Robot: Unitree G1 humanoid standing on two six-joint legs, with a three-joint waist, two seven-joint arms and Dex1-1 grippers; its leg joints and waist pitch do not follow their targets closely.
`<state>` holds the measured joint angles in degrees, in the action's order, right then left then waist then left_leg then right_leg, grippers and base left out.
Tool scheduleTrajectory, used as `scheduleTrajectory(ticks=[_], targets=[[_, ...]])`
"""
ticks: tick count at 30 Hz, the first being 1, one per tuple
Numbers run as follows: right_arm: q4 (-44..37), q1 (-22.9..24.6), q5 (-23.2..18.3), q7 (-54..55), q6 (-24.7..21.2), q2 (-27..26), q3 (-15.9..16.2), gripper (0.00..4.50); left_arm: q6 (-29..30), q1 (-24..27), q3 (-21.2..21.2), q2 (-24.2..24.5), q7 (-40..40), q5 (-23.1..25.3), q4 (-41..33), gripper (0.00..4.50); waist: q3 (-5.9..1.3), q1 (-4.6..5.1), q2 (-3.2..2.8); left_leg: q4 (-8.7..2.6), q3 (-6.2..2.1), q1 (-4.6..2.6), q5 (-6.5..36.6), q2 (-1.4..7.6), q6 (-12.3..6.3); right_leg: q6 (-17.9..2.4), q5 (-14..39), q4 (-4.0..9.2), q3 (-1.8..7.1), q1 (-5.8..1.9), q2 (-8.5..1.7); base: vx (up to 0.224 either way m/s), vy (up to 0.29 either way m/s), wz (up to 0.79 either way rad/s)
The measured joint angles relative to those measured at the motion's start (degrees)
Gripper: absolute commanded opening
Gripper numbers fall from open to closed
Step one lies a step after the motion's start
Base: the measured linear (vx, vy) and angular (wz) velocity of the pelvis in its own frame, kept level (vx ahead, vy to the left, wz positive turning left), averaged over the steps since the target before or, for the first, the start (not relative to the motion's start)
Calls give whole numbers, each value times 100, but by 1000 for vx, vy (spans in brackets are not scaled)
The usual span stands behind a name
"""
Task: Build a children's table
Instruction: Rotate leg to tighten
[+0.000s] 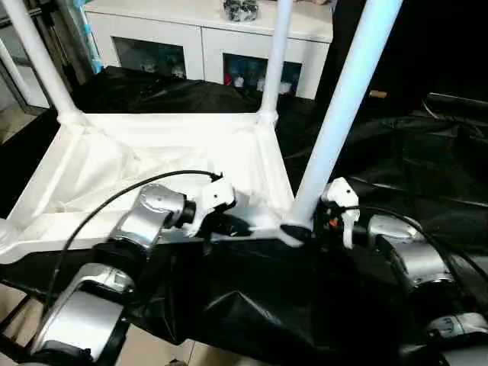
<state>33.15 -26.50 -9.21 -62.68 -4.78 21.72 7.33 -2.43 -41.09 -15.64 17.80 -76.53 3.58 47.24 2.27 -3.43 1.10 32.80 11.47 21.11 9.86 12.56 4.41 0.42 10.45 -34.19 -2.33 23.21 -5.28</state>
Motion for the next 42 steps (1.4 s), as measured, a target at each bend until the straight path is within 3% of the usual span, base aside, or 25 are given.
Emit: scheduleTrajectory(ticks=[10, 15, 21, 29, 33, 34, 35, 39, 42], targets=[[-374, 165, -235, -599, -344, 50, 113, 292, -65, 36, -44, 147, -454, -128, -7, 0, 1, -24, 1, 1, 0, -1, 0, 3, 3, 0, -1, -3, 0, -1, 0, 0, 0, 0], [-412, 185, -238, -590, -379, 48, 113, 272, -65, 44, -37, 149, -440, -140, -9, 0, 1, -26, 1, 1, 0, -2, 0, 4, 3, 0, 0, -3, -2, 0, 0, 0, 0, 0], [-235, 175, -167, 441, -334, -404, -142, 270, 165, 44, 138, -13, 257, -134, 71, 0, 3, 8, 5, 6, -3, -11, -1, 3, 6, -6, -5, -17, 4, -3, -2, 0, 0, 0], [810, -505, -46, 3002, -250, -1377, -790, 269, 756, -148, 345, -550, 1828, 55, 187, 0, 4, 163, 8, 7, -14, -15, -3, -4, 9, -6, -7, -16, 10, 1, -5, 0, 0, 0], [1002, -605, 88, 3471, -52, -1489, -822, 269, 1015, -162, 413, -737, 2076, 58, 132, 0, -3, 154, -2, 6, -13, -15, -3, -8, 9, -10, -9, -15, 13, -4, -7, 0, 0, 0], [1019, -605, 91, 3469, 10, -1491, -822, 325, 1041, -162, 427, -741, 2073, 57, 122, 0, -3, 150, -3, 6, -13, -15, -3, -7, 9, -11, -10, -16, 11, -4, -7, 0, 0, 0], [1019, -604, 87, 3432, 16, -1489, -833, 339, 1041, -155, 423, -738, 2050, 58, 102, 0, -4, 147, -4, 6, -13, -15, -3, -7, 9, -10, -10, -17, 10, -4, -7, 0, 0, 0], [995, -562, 93, 3002, 48, -1370, -832, 367, 998, -102, 383, -703, 1931, 59, -1, 0, -3, 145, -4, 6, -12, -10, -3, -6, 8, -10, -9, -13, 9, -3, -7, 0, 0, 0], [911, -481, 101, 2412, 116, -1119, -651, 385, 860, 0, 361, -614, 1709, 46, -117, 0, -3, 141, -4, 4, -12, -8, -3, -3, 7, -4, -5, -11, 5, -2, -5, 0, 0, 0]])
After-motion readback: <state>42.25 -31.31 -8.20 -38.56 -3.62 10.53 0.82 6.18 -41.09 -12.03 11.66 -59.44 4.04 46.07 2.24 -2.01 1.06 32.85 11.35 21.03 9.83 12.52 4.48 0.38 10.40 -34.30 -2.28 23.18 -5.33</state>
